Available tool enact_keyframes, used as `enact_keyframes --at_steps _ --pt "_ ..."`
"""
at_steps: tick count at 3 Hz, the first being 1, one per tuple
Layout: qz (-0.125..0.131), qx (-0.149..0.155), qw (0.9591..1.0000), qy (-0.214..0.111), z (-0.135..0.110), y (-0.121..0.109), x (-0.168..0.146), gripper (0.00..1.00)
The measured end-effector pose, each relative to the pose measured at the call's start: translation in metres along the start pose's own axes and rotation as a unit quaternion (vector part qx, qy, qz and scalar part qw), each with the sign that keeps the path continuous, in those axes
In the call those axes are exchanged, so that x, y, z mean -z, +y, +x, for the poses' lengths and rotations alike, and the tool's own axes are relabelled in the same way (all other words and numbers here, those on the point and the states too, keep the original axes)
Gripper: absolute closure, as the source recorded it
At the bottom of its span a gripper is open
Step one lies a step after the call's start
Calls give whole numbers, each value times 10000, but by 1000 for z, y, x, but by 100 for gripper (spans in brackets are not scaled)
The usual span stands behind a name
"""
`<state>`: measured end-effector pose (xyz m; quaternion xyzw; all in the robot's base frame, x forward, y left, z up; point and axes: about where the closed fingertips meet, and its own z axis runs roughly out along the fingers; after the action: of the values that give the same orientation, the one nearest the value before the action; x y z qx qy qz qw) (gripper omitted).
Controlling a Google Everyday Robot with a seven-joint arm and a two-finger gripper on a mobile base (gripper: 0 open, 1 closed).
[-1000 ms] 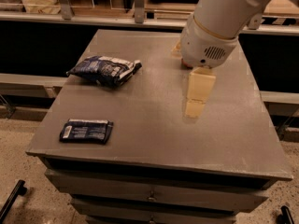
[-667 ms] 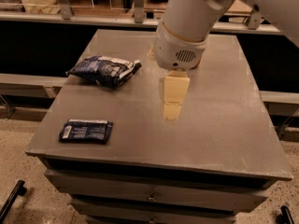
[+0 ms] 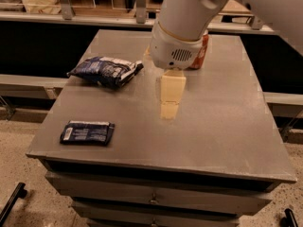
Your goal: Pick rxbar blueberry
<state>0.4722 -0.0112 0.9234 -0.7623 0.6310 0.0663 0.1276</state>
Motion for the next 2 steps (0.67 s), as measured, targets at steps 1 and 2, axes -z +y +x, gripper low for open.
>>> enact_keyframes --at_steps 1,2 --pt "-49 185 9998 114 -24 -17 -20 0" --pt "-67 381 9984 407 -59 -29 -49 0"
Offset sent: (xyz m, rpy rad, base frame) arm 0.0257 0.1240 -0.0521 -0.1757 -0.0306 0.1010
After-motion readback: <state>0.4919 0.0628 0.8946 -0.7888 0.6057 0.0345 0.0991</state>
